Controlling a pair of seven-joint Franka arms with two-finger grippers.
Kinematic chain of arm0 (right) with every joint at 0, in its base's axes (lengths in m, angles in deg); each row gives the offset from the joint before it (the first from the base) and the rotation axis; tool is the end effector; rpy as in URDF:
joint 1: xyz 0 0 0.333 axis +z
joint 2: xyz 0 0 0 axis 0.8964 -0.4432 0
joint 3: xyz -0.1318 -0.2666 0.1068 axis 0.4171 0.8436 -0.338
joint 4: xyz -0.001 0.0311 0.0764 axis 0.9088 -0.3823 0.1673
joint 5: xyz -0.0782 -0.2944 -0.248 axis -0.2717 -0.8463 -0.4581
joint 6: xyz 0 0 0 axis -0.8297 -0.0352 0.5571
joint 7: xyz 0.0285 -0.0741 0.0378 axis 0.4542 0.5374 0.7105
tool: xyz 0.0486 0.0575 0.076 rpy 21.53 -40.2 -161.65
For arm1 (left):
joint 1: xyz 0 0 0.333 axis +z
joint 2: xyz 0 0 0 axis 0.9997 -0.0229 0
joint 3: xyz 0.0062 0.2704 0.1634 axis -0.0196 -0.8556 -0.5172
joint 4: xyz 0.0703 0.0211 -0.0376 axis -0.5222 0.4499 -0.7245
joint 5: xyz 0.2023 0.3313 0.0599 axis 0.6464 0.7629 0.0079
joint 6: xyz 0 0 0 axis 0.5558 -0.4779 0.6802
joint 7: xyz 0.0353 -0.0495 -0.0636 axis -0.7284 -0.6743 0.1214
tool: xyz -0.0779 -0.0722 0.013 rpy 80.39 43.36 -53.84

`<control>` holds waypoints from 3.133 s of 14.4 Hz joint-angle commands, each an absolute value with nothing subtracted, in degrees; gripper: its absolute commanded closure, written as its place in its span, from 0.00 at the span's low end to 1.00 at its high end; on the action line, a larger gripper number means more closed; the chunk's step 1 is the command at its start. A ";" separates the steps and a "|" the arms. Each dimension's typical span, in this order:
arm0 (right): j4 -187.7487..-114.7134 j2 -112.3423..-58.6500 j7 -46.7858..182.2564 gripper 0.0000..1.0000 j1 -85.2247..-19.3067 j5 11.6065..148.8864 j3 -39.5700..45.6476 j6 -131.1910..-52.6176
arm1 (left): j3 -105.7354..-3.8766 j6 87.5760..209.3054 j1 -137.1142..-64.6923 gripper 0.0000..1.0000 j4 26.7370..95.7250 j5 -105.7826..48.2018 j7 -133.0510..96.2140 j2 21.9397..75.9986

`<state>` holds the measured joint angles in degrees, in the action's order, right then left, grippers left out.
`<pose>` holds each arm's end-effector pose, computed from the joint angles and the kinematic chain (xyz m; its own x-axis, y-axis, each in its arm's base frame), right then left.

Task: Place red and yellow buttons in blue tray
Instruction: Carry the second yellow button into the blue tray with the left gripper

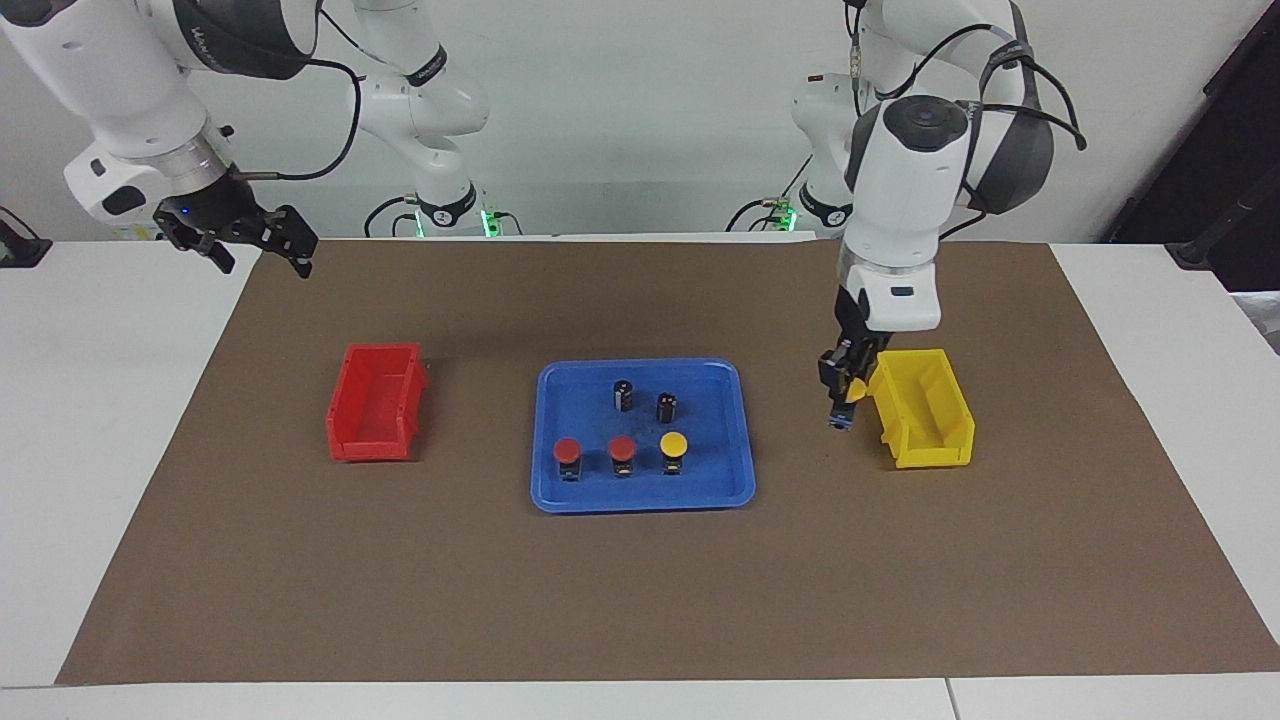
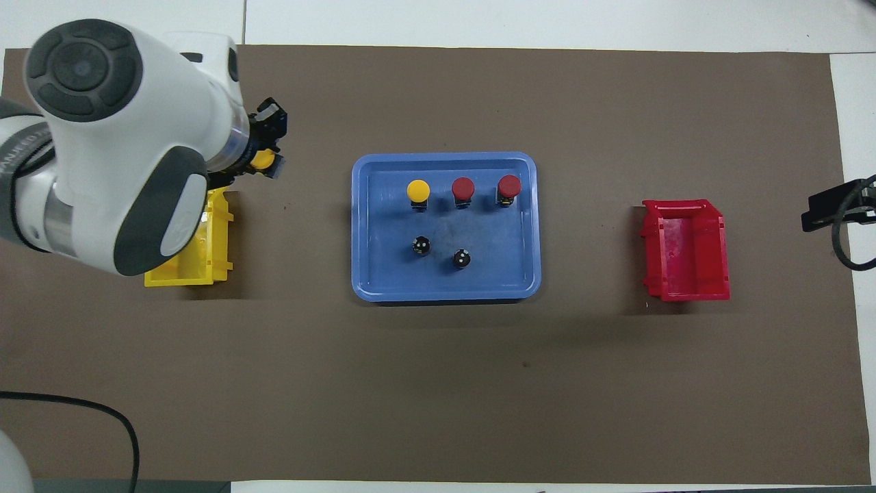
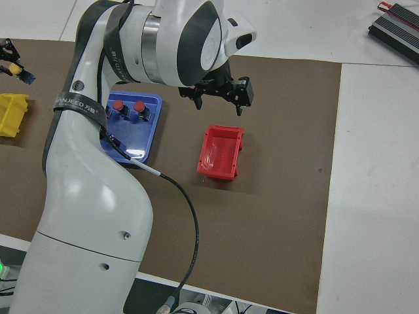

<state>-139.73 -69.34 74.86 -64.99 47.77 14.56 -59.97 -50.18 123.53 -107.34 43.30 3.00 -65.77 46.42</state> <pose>0.5367 -0.0569 0.6103 0.9914 -0.0832 -0.1013 -0.0806 -0.9963 0.0301 0.5854 -0.2730 0.5237 0.8077 0.5700 0.1506 0.5588 -0.8216 0.1122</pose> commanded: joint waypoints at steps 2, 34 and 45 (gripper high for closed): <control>-140.47 -68.75 74.42 0.00 -64.13 47.90 14.46 -59.56 | -50.63 130.46 -110.30 0.98 42.56 1.27 -47.63 40.32; -140.47 -68.75 74.42 0.00 -64.13 48.07 14.46 -59.56 | -50.98 137.06 -114.00 0.86 47.22 -7.35 -30.84 33.28; -140.47 -68.75 74.42 0.00 -64.13 47.99 14.46 -59.56 | -52.55 133.57 -113.21 0.00 45.11 -7.08 -31.72 35.72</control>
